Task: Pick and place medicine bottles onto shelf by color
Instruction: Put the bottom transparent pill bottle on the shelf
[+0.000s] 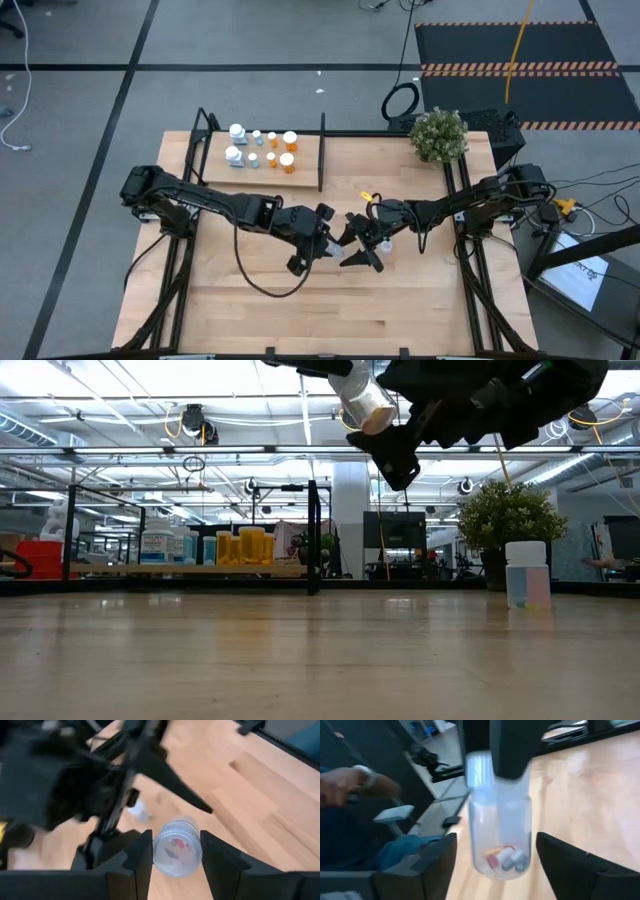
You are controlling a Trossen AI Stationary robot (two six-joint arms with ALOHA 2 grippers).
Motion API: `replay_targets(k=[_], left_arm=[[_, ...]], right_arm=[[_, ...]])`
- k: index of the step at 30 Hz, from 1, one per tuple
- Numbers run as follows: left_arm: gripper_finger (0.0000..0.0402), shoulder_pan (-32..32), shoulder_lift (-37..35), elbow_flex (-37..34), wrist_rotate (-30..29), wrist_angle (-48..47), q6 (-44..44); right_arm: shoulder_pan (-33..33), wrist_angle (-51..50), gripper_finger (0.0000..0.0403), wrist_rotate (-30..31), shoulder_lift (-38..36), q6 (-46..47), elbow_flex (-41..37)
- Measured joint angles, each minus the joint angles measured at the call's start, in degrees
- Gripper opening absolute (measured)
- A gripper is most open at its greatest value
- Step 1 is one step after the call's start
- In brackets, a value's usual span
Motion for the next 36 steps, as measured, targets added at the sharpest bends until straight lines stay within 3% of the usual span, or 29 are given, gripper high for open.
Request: replay_targets(k=[4, 11, 15, 23, 36], left_arm=[[0.0152, 0.0, -1.3, 0.0, -5.4, -2.8, -7.2], [0.0150, 0.0, -1.9, 0.0, -13.1, -4.5, -22.4], [0.0150, 0.0, -1.9, 0.0, -16.1, -5.0, -30.6], [0.0150, 0.1, -1.6, 0.1, -22.6, -4.7, -47.0], [0.0150, 0.2, -1.3, 0.1, -23.7, -3.3, -51.7]], right_arm=[[1.8, -2.2, 0.0289, 8.6, -1.1, -3.4, 0.0], [8.4, -3.7, 0.0295, 38.8, -2.3, -17.8, 0.0], [11.1, -3.3, 0.0283, 50.3, -2.2, -23.1, 0.0], [12.0, -2.4, 0.0244, 55.7, -2.2, -24.2, 0.0], [11.0, -2.6, 0.0166, 55.5, -2.2, -24.7, 0.0]])
